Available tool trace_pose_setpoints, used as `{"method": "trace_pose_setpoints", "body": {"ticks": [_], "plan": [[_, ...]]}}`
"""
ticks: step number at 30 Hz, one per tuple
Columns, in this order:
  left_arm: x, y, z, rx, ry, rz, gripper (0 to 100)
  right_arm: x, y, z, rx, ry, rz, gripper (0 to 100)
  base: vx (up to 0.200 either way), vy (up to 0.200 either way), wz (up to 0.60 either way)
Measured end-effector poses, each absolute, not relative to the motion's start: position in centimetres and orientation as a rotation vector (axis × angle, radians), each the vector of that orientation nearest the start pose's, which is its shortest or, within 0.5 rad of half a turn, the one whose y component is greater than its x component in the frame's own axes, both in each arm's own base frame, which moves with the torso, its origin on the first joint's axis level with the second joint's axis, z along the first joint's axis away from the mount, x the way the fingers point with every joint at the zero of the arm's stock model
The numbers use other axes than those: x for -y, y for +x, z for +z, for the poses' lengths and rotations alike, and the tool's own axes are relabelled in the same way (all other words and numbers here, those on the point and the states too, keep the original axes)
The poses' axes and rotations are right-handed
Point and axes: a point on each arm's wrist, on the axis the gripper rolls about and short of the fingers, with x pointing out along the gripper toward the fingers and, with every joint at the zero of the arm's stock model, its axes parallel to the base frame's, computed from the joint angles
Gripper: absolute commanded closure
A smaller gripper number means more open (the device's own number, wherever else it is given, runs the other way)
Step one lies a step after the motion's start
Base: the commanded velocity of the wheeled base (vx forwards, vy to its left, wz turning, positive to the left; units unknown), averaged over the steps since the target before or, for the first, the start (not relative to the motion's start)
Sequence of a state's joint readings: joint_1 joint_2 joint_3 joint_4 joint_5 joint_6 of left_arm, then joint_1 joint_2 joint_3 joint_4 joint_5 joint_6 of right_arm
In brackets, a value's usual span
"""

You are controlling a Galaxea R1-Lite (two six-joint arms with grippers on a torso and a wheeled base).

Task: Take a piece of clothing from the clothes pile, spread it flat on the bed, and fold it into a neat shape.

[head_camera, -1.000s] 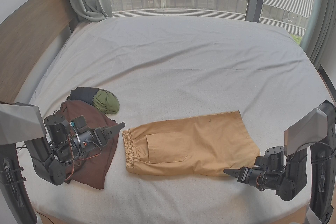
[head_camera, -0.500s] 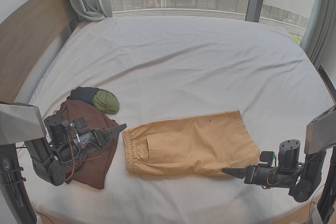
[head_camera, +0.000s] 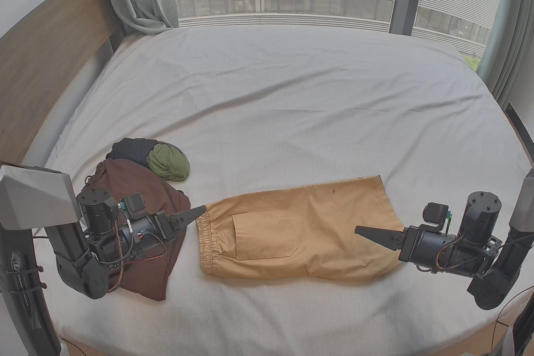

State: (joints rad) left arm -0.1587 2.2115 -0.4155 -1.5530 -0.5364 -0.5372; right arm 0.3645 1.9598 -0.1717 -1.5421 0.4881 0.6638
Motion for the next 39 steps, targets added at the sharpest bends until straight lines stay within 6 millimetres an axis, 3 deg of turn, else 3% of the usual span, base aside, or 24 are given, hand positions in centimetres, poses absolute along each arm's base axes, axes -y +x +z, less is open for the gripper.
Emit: {"method": "trace_pose_setpoints", "body": {"ticks": [22,39], "plan": [[6.4,32.3,-3.3,-0.557,-0.580,-0.561,0,-9.2,23.3,6.6,-0.508,0.640,0.706,0,0.000,0.000,0.00],[7.6,34.3,-6.7,-0.566,-0.565,-0.547,0,-9.3,23.4,6.7,-0.502,0.641,0.711,0,0.000,0.000,0.00]]}}
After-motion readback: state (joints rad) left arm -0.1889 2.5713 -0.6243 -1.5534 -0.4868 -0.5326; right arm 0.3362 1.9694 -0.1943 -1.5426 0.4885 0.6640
